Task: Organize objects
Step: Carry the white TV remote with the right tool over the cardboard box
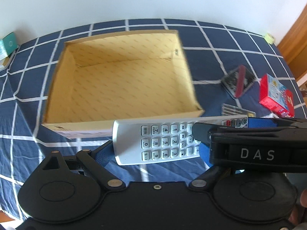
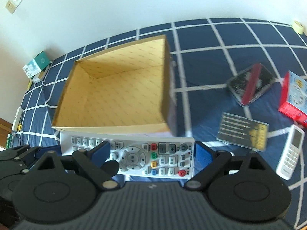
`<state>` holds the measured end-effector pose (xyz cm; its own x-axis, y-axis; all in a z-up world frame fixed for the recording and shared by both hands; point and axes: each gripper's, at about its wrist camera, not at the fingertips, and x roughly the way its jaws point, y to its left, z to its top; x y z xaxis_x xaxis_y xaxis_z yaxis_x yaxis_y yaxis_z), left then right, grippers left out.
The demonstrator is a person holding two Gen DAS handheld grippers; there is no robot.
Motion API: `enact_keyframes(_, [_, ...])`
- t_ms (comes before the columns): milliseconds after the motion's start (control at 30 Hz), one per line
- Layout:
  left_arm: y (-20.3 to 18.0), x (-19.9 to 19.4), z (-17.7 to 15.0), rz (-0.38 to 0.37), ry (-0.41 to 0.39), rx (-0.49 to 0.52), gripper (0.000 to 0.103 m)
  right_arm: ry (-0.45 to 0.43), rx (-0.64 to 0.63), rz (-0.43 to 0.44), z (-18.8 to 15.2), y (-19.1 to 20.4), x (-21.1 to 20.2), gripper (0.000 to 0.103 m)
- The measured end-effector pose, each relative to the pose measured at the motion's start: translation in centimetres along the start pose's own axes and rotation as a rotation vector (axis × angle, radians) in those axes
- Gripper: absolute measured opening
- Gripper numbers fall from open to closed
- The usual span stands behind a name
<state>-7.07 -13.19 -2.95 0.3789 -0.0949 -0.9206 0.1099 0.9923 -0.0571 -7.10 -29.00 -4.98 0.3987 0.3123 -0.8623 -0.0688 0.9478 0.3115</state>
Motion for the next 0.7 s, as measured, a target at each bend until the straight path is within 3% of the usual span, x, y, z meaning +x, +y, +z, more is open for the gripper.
enact_keyframes(333, [5.3,0.4,2.9,0.007,-0.036,-0.039,0.093,-0.020,-0.044,0.004,3.7,4.9,2.7,0.093])
enact_keyframes(700, [9.6,5.6,8.0,-0.003,0.009,-0.067,0.093,0.024,-0.042,-0.005,9.2,6.7,9.4,0.093])
